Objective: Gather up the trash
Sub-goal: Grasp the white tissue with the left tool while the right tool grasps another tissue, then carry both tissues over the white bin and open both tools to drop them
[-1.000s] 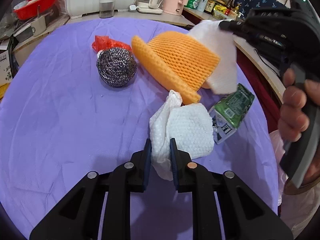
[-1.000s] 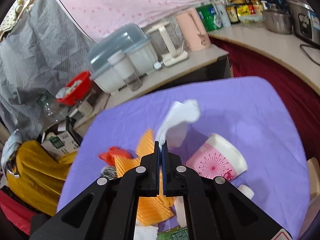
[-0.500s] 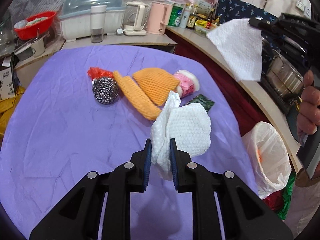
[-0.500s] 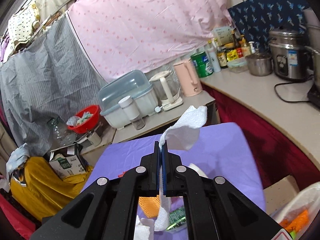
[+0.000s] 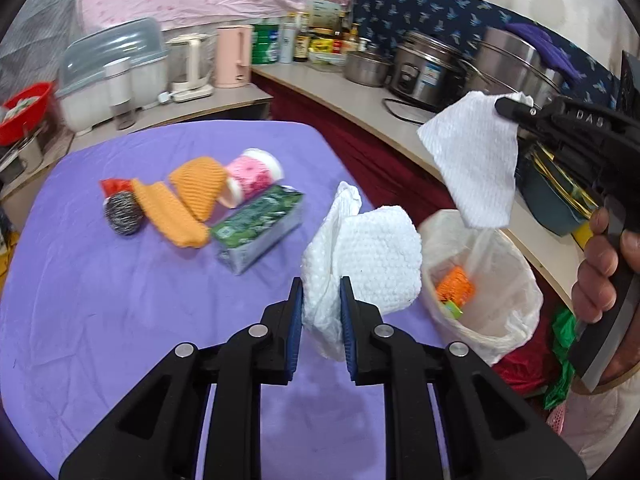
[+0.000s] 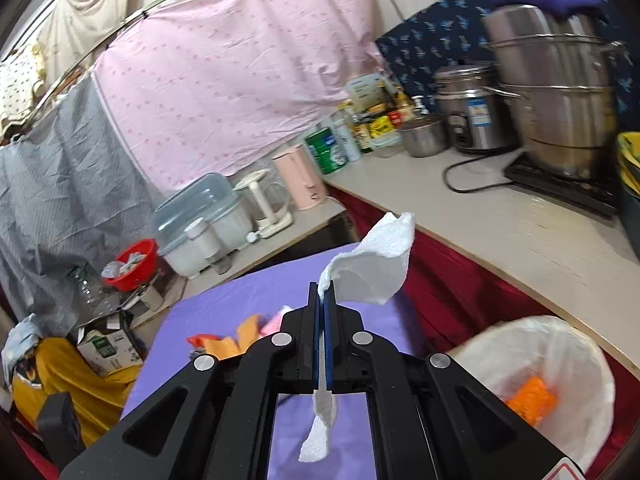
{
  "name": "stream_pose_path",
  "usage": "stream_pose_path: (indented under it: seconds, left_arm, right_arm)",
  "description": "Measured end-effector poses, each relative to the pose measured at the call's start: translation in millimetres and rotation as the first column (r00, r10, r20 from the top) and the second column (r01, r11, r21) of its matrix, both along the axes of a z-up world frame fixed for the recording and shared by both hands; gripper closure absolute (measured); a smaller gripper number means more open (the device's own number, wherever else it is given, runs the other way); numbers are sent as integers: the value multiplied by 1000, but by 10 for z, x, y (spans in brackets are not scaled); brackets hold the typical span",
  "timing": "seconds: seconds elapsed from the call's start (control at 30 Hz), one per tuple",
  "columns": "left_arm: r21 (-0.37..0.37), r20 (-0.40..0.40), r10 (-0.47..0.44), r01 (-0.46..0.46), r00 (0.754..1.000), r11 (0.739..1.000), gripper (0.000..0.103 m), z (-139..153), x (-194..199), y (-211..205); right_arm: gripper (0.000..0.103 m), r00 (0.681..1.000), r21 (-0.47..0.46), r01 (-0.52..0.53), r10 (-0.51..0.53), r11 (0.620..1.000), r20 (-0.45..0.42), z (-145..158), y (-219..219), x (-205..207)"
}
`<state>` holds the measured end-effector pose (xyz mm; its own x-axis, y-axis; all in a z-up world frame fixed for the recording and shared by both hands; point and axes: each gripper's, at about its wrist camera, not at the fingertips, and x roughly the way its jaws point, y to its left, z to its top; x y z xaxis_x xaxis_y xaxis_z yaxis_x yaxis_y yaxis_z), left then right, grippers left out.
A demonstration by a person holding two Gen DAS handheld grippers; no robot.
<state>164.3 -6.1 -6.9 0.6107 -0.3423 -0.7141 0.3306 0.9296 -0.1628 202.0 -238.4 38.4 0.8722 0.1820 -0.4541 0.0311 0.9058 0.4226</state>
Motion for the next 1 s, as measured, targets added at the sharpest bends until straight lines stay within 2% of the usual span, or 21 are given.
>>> stream_pose_path:
  seconds: [0.23,0.47,0.83,1.0]
  left_arm:
    - [22,13,-128,128,992,992,86,11,-117,-760]
    - [37,-1,-216,216,976,976,86,-115,-164,-1329]
    - [89,-22,-265,266,964,960,86,-322,-178,-1822]
    - [108,-27,-270,272,962,956,86,-378,-153,-1936]
  right_arm:
    - [101,992,6,112,-111,994,-63,-321,-620,-459]
    - [101,974,-18,191,-192,981,-122,-627,-1007,-821]
    - [101,960,-6,211,-209,977,-184,-972,-1116,-947]
    - [101,960,1,205,-200,979,-194,-1035,-1085,-920]
